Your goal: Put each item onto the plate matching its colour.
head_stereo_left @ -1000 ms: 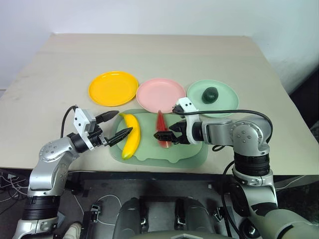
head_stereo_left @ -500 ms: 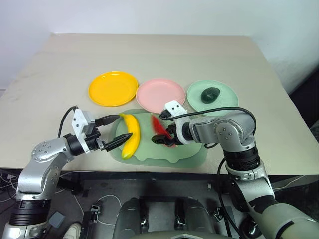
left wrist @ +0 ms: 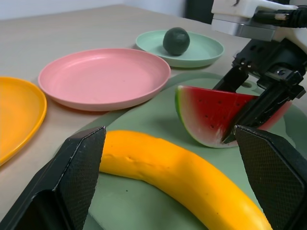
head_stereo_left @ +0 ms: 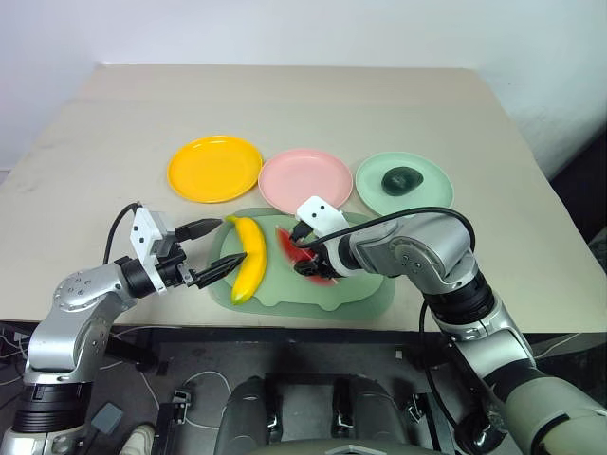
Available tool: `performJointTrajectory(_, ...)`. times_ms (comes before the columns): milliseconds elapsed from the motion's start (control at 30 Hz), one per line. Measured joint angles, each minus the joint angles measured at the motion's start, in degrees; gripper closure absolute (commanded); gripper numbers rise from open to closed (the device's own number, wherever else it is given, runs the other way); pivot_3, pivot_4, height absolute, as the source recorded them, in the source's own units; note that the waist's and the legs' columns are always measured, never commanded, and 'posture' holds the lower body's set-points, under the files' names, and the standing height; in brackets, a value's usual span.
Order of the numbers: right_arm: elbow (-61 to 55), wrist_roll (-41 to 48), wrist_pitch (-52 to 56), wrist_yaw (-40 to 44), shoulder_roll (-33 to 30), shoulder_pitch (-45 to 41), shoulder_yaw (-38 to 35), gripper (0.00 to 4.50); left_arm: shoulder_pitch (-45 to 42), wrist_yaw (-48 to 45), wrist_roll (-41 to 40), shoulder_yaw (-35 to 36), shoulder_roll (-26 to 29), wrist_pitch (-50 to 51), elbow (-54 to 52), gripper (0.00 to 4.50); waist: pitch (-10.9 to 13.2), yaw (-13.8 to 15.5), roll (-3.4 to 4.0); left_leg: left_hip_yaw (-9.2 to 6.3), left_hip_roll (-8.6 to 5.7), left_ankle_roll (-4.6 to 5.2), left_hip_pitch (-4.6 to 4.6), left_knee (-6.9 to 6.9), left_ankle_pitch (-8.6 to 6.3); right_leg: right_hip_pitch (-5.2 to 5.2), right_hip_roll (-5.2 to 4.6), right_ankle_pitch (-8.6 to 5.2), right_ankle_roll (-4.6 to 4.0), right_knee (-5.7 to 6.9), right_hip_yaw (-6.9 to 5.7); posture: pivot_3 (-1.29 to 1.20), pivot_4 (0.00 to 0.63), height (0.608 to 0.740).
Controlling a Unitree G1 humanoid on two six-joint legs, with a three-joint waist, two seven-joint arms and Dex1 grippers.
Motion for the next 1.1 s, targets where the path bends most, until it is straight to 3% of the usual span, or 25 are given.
performJointTrajectory(133, 0.99, -0.45, -1.15, 2.64, -1.91, -0.95, -0.07, 2.27, 0.44, 0.38, 0.0, 0.37, -0.05, -0.01, -0.04, 0.0, 0.01, 0.13, 0.01, 0.0, -0.01, 0.01, -0.08, 0.0, 0.0, -0.06, -0.04, 0.0, 0.0, 0.0, 0.0, 0.0, 0.15, 0.695)
performJointTrajectory(233, 3.87, -0.55, -3.28, 5.45, -3.48, -4.47, -4.14, 2.31, 0.75, 0.67, -0.03, 0.61, -0.05, -0.01, -0.05, 0.0, 0.01, 0.12, 0.01, 0.01, -0.03, -0.01, -0.4, 0.03, 0.02, -0.38, -0.04, 0.01, 0.0, 0.05, 0.0, 0.0, 0.15, 0.695)
performJointTrajectory(467, 18.26, -7.11, -16.74, 8.91, -2.91, -14.55, -4.33, 2.31, 0.94, 1.36, -0.37, 0.94, -0.06, 0.0, -0.48, 0.0, 0.01, -0.13, 0.01, 0.09, -0.04, -0.14, -0.73, 0.02, 0.1, -0.78, 0.12, 0.02, -0.02, 0.08, 0.03, 0.0, 0.15, 0.695)
performJointTrajectory(833, 61.34, -19.27, -40.82, 8.31, 11.53, -26.99, -5.96, 2.31, 3.37, 3.22, -0.62, 2.43, -0.76, 0.02, -2.93, 0.0, 0.01, -1.31, 0.01, 0.31, -0.03, -0.16, -0.89, 0.07, 0.13, -0.9, 0.14, 0.03, -0.03, 0.12, 0.02, 0.0, 0.15, 0.695)
performJointTrajectory(1067, 75.85, -23.35, -49.15, 8.66, 15.22, -30.35, -8.86, 0.07, 3.85, 3.97, -0.6, 2.54, -0.86, -0.06, -3.84, 0.0, 0.01, -1.38, 0.02, 0.3, -0.01, -0.18, -0.89, 0.08, 0.14, -0.92, 0.14, 0.03, -0.03, 0.14, 0.04, 0.0, 0.15, 0.695)
performJointTrajectory(1100, 77.18, -23.82, -50.01, 8.43, 15.31, -30.78, -9.34, 0.03, 3.95, 4.07, -0.55, 2.54, -0.92, -0.28, -3.84, 0.0, 0.01, -1.36, 0.02, 0.31, -0.02, -0.17, -0.89, 0.09, 0.14, -0.92, 0.14, 0.03, -0.03, 0.14, 0.04, 0.0, 0.15, 0.695)
